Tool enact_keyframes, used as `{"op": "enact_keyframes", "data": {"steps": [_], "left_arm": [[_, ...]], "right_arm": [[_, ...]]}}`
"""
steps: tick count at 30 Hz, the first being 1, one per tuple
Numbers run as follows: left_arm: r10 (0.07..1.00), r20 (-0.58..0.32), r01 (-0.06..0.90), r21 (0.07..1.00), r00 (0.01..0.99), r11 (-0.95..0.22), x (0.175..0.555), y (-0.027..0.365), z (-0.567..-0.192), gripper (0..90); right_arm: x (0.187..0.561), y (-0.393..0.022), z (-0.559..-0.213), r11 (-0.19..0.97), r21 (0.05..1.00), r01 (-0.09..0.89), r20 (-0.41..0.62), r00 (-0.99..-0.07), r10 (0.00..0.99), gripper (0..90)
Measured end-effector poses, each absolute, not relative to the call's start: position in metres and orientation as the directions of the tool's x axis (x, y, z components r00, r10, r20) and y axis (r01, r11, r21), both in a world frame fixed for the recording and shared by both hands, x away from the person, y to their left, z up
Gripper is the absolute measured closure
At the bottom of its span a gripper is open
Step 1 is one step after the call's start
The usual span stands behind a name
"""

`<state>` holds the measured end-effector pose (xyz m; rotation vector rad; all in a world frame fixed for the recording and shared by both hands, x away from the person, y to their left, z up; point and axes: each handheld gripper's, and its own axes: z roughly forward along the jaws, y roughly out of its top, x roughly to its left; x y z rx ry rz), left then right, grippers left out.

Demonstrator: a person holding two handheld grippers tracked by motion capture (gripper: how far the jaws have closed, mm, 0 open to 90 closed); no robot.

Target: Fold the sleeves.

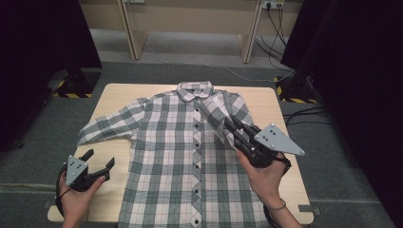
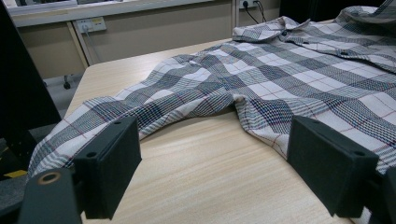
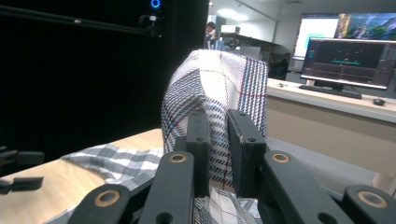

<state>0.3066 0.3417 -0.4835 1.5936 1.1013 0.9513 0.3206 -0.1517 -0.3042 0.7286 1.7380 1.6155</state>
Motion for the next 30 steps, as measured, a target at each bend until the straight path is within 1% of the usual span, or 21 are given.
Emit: {"op": "enact_keyframes", "data": {"steps": [3, 13, 20, 30], "left_arm": [[0.952, 0.082, 0.219, 0.964, 0.293, -0.15, 0.307, 0.342, -0.484, 16.9], [0.952, 0.085, 0.218, 0.964, 0.293, -0.153, 0.306, 0.341, -0.484, 17.0], [0.953, 0.083, 0.22, 0.964, 0.292, -0.152, 0.307, 0.341, -0.484, 16.9], [0.953, 0.082, 0.219, 0.964, 0.292, -0.15, 0.307, 0.342, -0.484, 16.9]], "right_arm": [[0.316, -0.15, -0.307, 0.096, 0.995, -0.027, -0.091, -0.65, 0.755, 80.0], [0.306, -0.145, -0.329, 0.141, 0.989, 0.033, -0.078, -0.7, 0.71, 79.8], [0.302, -0.143, -0.343, 0.185, 0.981, 0.067, -0.08, -0.724, 0.685, 79.5], [0.298, -0.136, -0.359, 0.209, 0.973, 0.099, -0.068, -0.743, 0.666, 79.3]]}}
